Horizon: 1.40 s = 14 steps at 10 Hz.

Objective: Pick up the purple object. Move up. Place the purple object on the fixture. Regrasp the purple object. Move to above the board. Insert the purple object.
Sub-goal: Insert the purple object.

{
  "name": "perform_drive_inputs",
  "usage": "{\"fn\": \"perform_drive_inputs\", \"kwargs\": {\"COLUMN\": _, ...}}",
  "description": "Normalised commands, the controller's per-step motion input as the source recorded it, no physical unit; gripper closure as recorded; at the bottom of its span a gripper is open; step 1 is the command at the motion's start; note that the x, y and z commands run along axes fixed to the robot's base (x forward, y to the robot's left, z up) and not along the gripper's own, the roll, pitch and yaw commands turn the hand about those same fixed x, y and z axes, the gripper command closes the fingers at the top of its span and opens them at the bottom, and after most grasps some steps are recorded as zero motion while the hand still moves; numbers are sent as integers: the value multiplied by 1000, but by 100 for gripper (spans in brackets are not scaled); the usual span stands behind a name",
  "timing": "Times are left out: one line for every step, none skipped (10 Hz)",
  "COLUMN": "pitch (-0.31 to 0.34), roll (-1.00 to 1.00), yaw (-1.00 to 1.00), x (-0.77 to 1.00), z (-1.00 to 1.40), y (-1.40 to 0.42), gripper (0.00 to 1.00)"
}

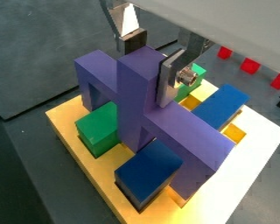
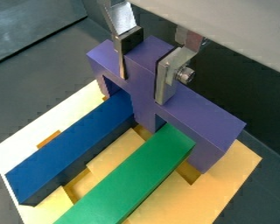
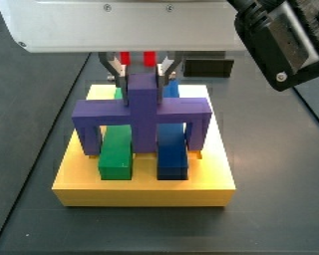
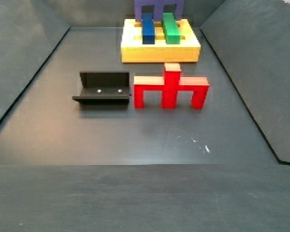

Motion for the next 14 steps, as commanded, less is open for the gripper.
{"fn": "perform_drive_inputs", "kwargs": {"pitch": 0, "roll": 43, "yaw": 0, "x": 171, "z": -100, "y": 0, "gripper": 100}}
{"fn": "perform_drive_inputs", "kwargs": {"pitch": 0, "roll": 17, "yaw": 0, "x": 77, "z": -177, "y": 0, "gripper": 100}}
{"fn": "perform_drive_inputs", "kwargs": {"pitch": 0, "roll": 23, "yaw": 0, "x": 86, "z": -220, "y": 17, "gripper": 100}}
{"fn": "perform_drive_inputs", "kwargs": {"pitch": 0, "roll": 64, "yaw": 0, "x": 3, "z": -234, "y": 0, "gripper": 100}}
{"fn": "perform_drive_inputs", "kwargs": {"pitch": 0, "roll": 33, "yaw": -17, "x": 0, "z": -243, "y": 0, "gripper": 100}}
{"fn": "perform_drive_inputs", "kwargs": {"pitch": 0, "roll": 3, "yaw": -54, "x": 0, "z": -137, "y": -9, "gripper": 100}}
{"fn": "perform_drive_inputs", "kwargs": {"pitch": 0, "roll": 34, "yaw": -89, "x": 0, "z": -166, "y": -6, "gripper": 100}}
{"fn": "perform_drive_inputs", "kwargs": {"pitch": 0, "roll": 17, "yaw": -106, "x": 80, "z": -89, "y": -63, "gripper": 100}}
{"fn": "perform_drive_inputs", "kwargs": {"pitch": 0, "roll": 13, "yaw": -180, "x": 149, "z": -94, "y": -97, "gripper": 100}}
{"fn": "perform_drive_inputs", "kwargs": {"pitch": 0, "roll": 6, "yaw": -203, "x": 134, "z": -80, "y": -77, "gripper": 100}}
{"fn": "perform_drive_inputs", "kwargs": {"pitch": 0, "roll": 3, "yaw": -194, "x": 103, "z": -54, "y": -63, "gripper": 100}}
{"fn": "perform_drive_inputs", "kwargs": {"pitch": 0, "roll": 27, "yaw": -103, "x": 0, "z": -77, "y": 0, "gripper": 100}}
{"fn": "perform_drive_inputs", "kwargs": {"pitch": 0, "roll": 104, "yaw": 0, "x": 3, "z": -140, "y": 57, "gripper": 100}}
{"fn": "perform_drive_inputs", "kwargs": {"pitch": 0, "roll": 164, "yaw": 37, "x": 0, "z": -209, "y": 54, "gripper": 100}}
